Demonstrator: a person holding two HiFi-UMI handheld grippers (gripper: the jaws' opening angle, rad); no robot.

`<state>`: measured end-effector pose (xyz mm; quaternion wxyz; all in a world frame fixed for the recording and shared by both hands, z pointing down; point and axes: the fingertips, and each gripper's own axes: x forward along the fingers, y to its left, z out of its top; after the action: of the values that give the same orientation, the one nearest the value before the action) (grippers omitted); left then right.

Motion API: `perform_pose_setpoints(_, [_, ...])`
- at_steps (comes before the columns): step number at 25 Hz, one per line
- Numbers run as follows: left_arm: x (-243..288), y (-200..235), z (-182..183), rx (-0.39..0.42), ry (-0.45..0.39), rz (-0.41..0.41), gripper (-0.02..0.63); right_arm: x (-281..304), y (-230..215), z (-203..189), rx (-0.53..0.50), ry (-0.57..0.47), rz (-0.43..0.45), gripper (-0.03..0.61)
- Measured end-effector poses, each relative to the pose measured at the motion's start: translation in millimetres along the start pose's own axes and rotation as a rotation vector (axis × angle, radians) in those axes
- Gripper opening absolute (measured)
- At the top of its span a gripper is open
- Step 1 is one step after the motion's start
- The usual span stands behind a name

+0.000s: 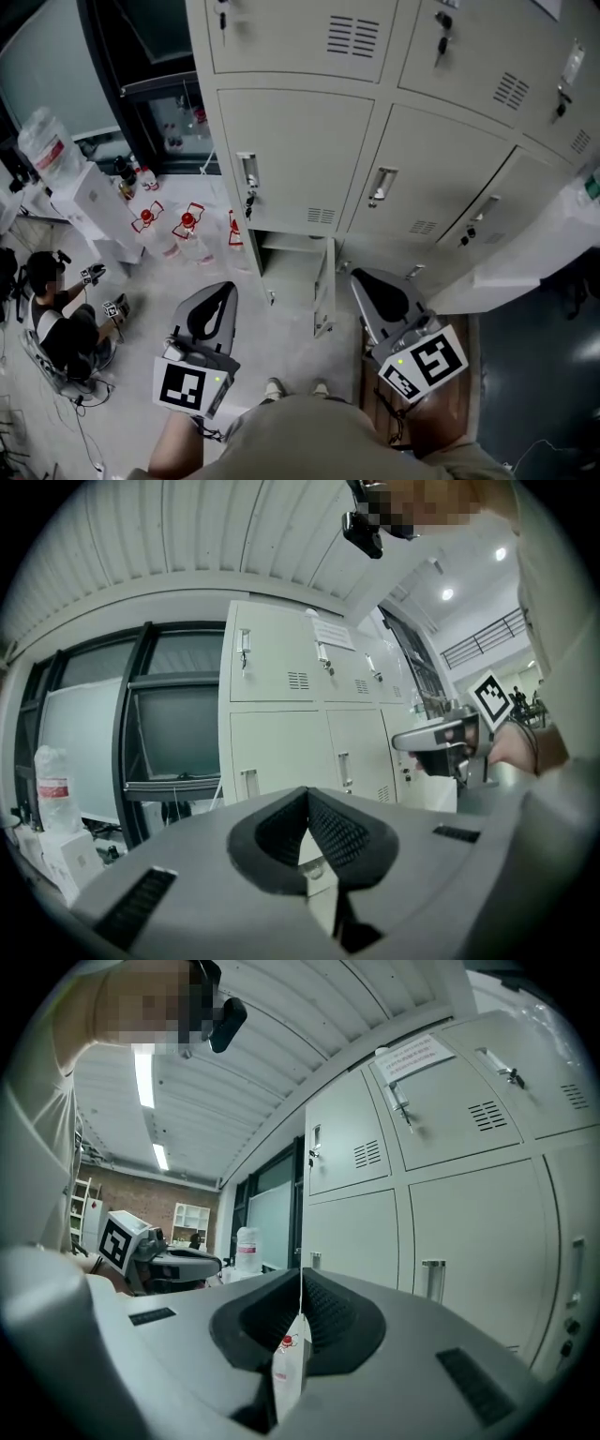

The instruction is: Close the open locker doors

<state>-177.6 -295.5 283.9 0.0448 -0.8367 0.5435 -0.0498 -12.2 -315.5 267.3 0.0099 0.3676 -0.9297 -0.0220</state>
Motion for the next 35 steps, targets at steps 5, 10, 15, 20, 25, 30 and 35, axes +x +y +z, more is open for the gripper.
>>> perform_pose_setpoints(5, [-2, -10, -1, -0.01, 0.005, -0.01, 0.006, -6, 1, 0, -0.002, 0.002, 0.001, 0.012])
perform_pose_setpoints(10, [-5, -12, 2, -0.002, 0.003, -0.003, 0.006, -10, 3, 1, 0.0, -0.003, 0.004, 0.009])
perform_pose_setpoints(15, [-5, -12, 7, 0.002, 0.0, 0.002, 0.006, -14, 3, 11, -0.009, -0.044, -0.013, 0.091])
perform_pose_setpoints(20, [3, -11, 4, 0.008, 0.006, -0.003, 0.006, -20, -10, 7, -0.024, -0.045, -0.101, 0.258])
perform_pose_setpoints(25, [17, -14, -12, 0.032, 0.035, -0.038, 0.006, -23, -17, -19, 0.008, 0.007, -0.134, 0.253])
perform_pose_setpoints(30, [36, -22, -45, 0.045, 0.088, -0.077, 0.006, -17, -16, -64, 0.057, 0.087, -0.139, 0.253])
perform_pose_setpoints(35, [47, -30, -83, 0.023, 0.1, -0.11, 0.006, -5, -15, -120, 0.086, 0.152, -0.143, 0.252])
